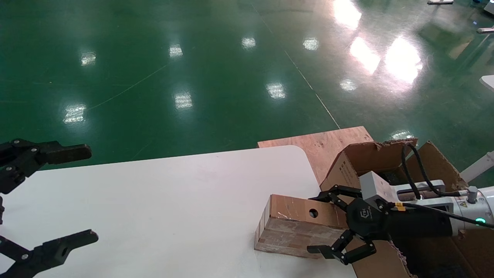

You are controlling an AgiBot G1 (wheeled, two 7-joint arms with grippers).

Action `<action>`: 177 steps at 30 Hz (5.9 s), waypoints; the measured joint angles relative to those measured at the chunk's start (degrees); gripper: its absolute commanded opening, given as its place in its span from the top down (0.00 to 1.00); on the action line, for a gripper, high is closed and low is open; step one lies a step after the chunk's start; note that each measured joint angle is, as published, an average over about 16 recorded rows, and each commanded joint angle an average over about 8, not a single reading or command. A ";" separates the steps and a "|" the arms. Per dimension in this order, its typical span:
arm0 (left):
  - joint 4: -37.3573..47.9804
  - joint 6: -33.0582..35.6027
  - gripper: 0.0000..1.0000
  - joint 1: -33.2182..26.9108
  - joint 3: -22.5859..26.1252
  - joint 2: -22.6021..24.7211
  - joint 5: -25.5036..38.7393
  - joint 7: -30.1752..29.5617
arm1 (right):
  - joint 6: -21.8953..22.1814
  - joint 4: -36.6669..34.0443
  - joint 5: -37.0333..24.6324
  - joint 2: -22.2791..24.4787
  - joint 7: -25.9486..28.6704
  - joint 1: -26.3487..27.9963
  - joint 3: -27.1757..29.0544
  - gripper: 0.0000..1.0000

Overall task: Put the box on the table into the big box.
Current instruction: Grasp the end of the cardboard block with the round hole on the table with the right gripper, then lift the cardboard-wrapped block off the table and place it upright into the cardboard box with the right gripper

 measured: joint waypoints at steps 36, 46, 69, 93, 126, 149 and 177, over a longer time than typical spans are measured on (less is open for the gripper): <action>0.00 -0.02 0.00 -0.01 0.04 -0.02 -0.03 0.02 | -0.14 -3.33 1.60 -1.66 -1.99 9.27 -8.25 0.00; 0.00 -0.02 0.00 -0.01 0.05 -0.02 -0.04 0.03 | -0.10 -4.63 1.07 -2.24 -1.90 11.59 -11.31 0.00; 0.02 -0.05 0.62 0.00 0.06 -0.03 -0.05 0.04 | -0.10 -7.50 2.12 -3.87 -2.09 14.00 -14.85 1.00; 0.01 -0.04 1.00 -0.01 0.06 -0.03 -0.05 0.04 | -0.08 -7.16 1.83 -3.78 -2.25 13.82 -14.54 1.00; 0.04 -0.04 1.00 -0.02 0.09 -0.03 -0.07 0.06 | 21.67 29.98 18.58 22.23 16.09 24.49 -5.25 1.00; 0.04 -0.05 1.00 -0.03 0.11 -0.04 -0.08 0.07 | 26.55 42.15 26.08 59.52 9.33 36.27 -29.19 1.00; 0.04 -0.06 1.00 -0.04 0.14 -0.06 -0.10 0.08 | 42.56 39.81 27.13 65.93 -1.74 60.08 -55.93 1.00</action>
